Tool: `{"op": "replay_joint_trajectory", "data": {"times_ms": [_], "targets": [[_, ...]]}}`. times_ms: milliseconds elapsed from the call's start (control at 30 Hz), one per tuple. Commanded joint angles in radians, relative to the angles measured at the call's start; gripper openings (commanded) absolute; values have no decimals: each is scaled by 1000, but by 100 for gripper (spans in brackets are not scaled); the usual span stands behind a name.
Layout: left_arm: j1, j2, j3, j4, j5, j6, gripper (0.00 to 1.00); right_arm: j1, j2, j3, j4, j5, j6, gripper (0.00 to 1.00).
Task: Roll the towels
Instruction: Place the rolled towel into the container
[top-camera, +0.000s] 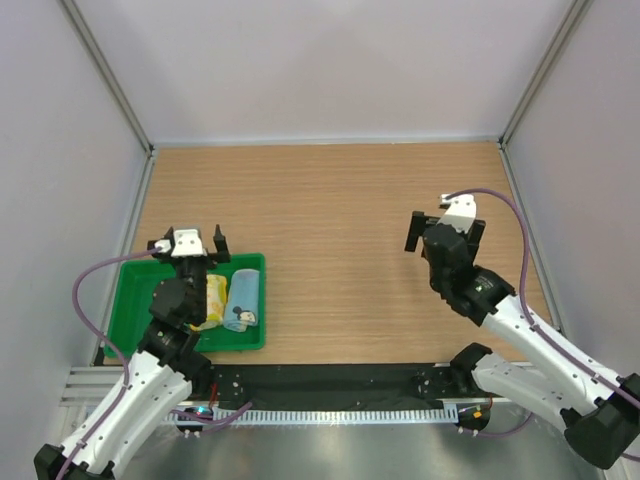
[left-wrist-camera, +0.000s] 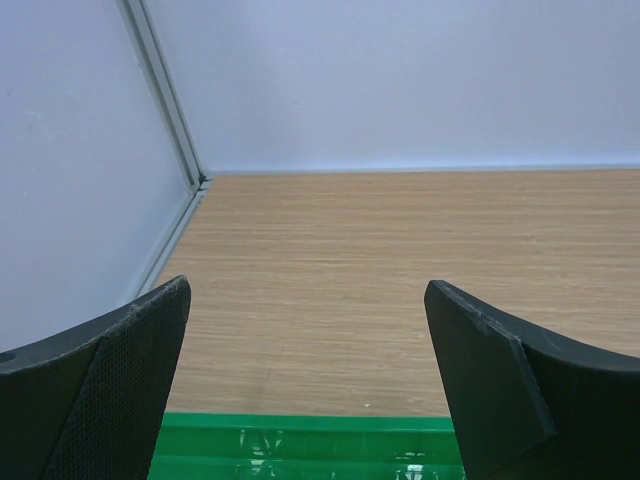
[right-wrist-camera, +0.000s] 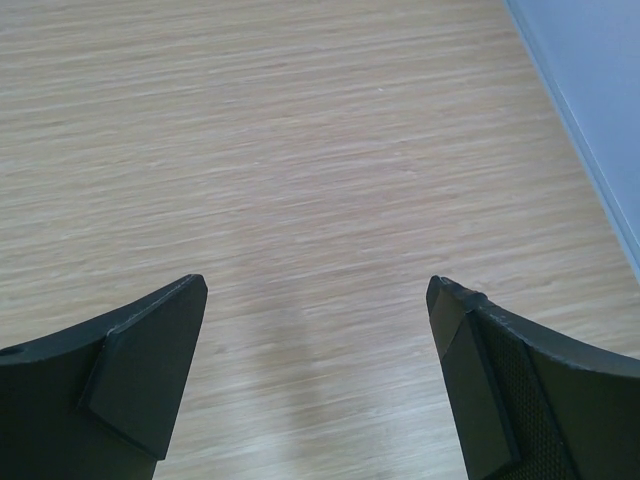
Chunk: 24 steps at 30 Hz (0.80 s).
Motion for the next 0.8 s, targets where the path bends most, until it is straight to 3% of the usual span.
{"op": "replay_joint_trajectory", "data": {"times_ms": [0, 133, 300, 433, 567, 767], "targets": [[3, -50, -22, 55, 7, -29, 100, -112, 30, 5, -26, -132, -8, 100], [3, -81, -49, 86, 14, -38, 100, -274, 111, 42, -28, -205, 49, 100], [2, -82, -55, 109, 14, -43, 100, -446, 189, -35, 132, -253, 78, 100], [2, -93, -70, 130, 4, -46, 100, -453, 270, -138, 424, -279, 14, 100], [-11, -109, -79, 138, 0, -33, 100, -473, 332, -221, 627, -217, -52, 100], [-18, -102, -87, 155, 0, -32, 100, -548, 433, -310, 885, -258, -83, 100]]}}
